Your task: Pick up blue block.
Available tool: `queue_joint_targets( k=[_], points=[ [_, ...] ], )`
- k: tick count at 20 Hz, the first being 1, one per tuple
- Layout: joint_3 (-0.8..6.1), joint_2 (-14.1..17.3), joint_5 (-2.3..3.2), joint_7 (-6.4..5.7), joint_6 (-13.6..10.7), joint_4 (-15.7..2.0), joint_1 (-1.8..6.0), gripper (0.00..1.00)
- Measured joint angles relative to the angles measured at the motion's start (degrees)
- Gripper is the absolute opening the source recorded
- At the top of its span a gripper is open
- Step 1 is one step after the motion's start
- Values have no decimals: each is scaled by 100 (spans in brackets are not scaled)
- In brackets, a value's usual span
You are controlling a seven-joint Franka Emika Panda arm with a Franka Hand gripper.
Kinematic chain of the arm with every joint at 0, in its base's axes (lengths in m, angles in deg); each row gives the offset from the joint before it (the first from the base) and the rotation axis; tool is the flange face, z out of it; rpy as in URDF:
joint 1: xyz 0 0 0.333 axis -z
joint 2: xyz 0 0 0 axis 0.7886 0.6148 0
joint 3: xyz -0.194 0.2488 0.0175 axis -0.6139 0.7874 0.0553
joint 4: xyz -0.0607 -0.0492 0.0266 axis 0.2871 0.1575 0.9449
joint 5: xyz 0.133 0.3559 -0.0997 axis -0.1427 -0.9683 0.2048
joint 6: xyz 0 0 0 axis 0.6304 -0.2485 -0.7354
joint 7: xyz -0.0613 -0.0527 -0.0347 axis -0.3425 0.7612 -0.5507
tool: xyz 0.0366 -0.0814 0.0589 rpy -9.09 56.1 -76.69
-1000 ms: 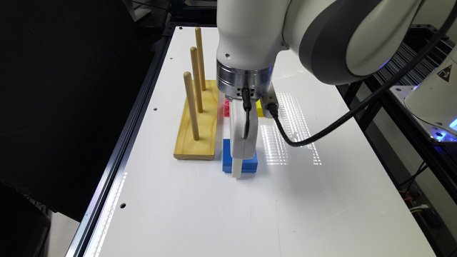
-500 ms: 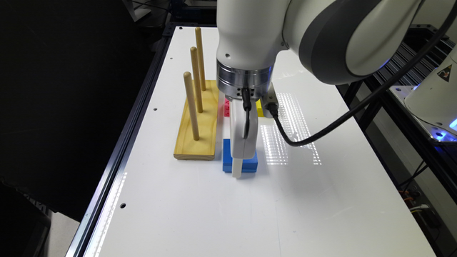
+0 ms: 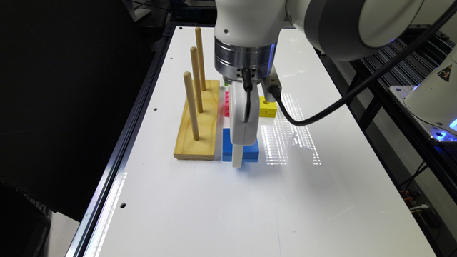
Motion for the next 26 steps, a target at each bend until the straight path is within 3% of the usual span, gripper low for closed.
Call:
queue_joint_targets(
  k=[3, 8, 12, 17, 26],
  points=[
    [0, -128, 0, 0, -95, -5, 0, 0],
    [5, -496, 0, -5, -492, 3, 0, 0],
    [7, -614, 0, -6, -565, 2, 0, 0],
    [15, -964, 0, -15, -922, 5, 0, 0],
    [20, -1295, -2, -20, -1207, 2, 0, 0]
  ],
)
